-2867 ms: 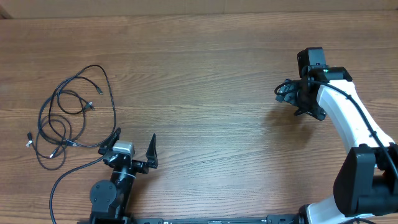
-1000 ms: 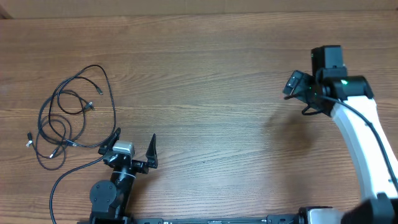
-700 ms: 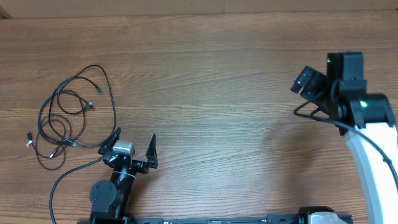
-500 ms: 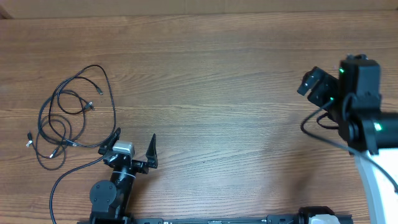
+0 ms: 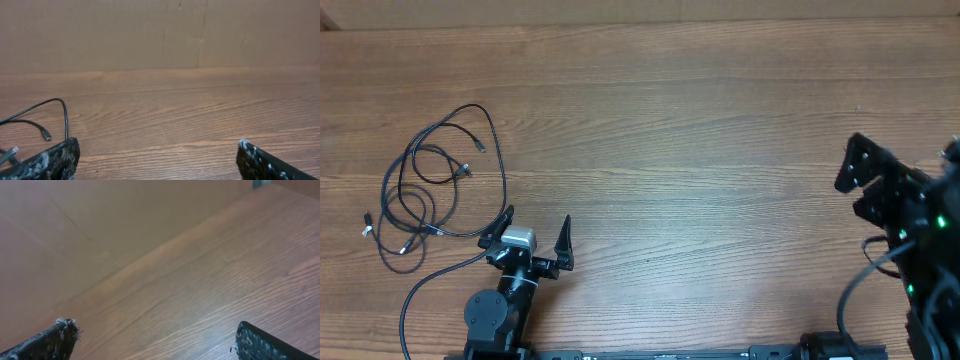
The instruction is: Untangle cables
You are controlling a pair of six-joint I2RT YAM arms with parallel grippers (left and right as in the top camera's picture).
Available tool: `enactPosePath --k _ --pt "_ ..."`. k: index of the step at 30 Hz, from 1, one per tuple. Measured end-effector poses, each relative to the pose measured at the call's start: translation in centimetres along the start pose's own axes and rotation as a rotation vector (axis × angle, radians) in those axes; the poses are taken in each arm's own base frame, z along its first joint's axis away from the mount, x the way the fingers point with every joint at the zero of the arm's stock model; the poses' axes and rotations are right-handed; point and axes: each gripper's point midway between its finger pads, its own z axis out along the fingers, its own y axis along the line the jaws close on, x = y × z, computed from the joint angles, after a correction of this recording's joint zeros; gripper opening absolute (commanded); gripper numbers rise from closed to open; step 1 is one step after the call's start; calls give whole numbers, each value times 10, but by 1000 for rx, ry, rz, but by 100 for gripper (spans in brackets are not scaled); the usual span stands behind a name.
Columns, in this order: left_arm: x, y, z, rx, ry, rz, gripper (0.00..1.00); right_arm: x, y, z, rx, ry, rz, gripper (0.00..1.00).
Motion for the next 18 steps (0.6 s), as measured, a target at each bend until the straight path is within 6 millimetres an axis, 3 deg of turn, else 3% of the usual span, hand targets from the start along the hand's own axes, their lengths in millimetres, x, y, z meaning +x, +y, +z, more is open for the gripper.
enactPosePath --k 11,18 --pt "0 0 0 0 0 0 100 2 -1 0 5 9 -1 100" --pt "0 0 0 0 0 0 100 30 -17 3 76 129 -22 100"
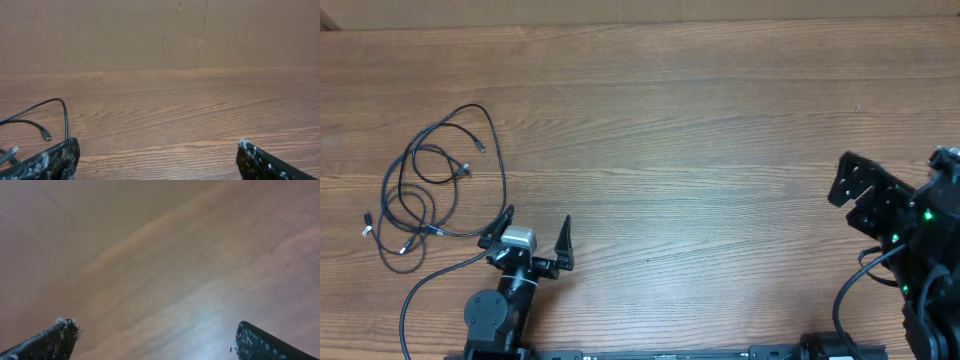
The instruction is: Untangle cables
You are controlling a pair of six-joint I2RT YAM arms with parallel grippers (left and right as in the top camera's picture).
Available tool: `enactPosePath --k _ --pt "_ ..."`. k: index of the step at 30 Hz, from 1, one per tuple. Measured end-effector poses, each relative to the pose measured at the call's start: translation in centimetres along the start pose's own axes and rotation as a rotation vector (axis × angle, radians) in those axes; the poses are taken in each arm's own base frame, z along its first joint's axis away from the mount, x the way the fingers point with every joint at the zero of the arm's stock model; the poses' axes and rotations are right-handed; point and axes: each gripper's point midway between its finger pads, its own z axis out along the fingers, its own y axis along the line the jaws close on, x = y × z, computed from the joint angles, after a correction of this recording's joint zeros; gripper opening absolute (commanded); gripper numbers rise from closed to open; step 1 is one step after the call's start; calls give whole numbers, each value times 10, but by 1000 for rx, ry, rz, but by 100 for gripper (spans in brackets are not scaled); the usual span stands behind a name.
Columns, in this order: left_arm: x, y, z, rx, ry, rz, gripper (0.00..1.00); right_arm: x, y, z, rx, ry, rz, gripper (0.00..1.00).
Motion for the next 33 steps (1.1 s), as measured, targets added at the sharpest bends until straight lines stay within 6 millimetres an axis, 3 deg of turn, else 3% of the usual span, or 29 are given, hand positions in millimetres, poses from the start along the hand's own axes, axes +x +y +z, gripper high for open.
enactPosePath --k 6,17,22,27,33 --pt "0 0 0 0 0 0 99 3 -3 -6 0 1 0 100" --pt "0 0 0 0 0 0 100 2 -9 -43 -67 -112 19 100" --pt "0 0 0 0 0 0 99 26 -23 -44 -71 -118 20 100" --pt "0 0 0 0 0 0 100 64 -44 -32 -57 -95 16 100" --pt "0 0 0 0 0 0 100 86 -56 -27 -64 -108 18 100"
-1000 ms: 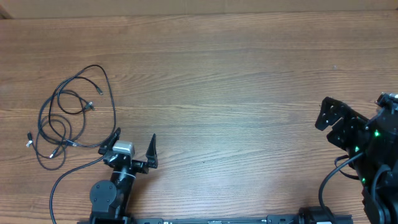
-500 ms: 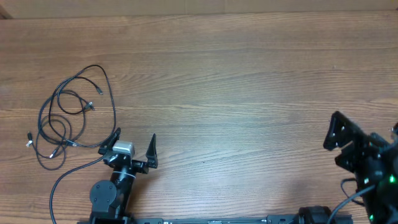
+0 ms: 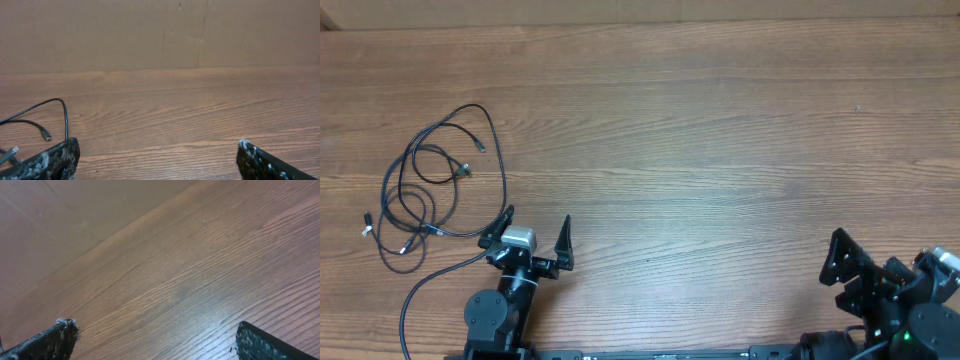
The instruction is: Untangle cables
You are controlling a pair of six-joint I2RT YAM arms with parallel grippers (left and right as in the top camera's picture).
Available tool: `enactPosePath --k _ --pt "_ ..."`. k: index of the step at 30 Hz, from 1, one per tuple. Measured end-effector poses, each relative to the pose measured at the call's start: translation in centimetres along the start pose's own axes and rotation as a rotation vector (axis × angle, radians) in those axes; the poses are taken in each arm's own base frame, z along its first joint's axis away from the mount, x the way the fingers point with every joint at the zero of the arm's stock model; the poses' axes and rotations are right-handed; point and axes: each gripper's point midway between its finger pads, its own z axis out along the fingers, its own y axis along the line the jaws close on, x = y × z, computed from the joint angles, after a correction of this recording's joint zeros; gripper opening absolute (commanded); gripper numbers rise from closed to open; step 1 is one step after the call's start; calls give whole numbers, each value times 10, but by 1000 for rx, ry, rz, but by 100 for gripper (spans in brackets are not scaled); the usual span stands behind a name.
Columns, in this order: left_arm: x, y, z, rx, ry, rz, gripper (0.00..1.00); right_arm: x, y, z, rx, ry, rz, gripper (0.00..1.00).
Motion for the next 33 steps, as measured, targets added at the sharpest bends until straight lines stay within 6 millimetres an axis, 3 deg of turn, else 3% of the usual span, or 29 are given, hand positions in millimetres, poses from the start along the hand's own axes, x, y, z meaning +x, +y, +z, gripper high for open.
enactPosePath --k 16,26,33 --pt "0 0 0 0 0 0 99 18 -12 -6 -42 -70 12 100" --pt "0 0 0 0 0 0 100 41 -20 28 -35 -57 10 100" --pt "0 0 0 0 0 0 100 17 -1 55 -123 -205 35 100"
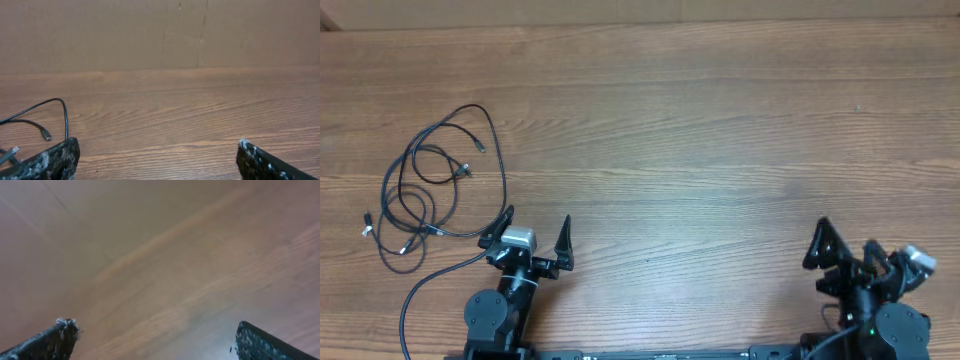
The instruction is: Untangle cables
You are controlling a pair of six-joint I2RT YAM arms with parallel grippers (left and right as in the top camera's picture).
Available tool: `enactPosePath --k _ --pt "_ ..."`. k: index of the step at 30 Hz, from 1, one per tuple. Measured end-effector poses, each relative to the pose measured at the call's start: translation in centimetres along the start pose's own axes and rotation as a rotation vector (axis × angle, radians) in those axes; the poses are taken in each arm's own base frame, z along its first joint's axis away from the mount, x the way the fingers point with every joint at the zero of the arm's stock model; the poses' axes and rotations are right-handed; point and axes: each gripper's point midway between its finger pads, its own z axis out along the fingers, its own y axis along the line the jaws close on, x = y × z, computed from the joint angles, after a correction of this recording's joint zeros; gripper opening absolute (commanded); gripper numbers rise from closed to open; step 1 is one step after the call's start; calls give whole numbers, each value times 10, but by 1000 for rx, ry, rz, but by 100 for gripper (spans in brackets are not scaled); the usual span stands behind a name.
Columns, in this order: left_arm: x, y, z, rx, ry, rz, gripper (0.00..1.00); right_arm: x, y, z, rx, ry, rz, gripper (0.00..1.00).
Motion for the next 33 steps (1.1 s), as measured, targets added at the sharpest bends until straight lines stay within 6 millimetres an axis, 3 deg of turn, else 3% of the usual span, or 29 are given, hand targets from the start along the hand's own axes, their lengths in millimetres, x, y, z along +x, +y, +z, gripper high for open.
enactPosePath --k 6,11,14,22,33 --pt "0 0 0 0 0 0 99 -5 8 27 -72 -119 20 100" --pt "0 0 0 0 0 0 99 17 -2 46 -71 -118 20 100" --pt "0 0 0 0 0 0 100 20 -3 53 -90 -149 25 100" --pt "0 0 0 0 0 0 99 37 -11 65 -92 -153 26 100" --pt "0 0 0 0 0 0 99 36 -11 65 -95 -158 27 100"
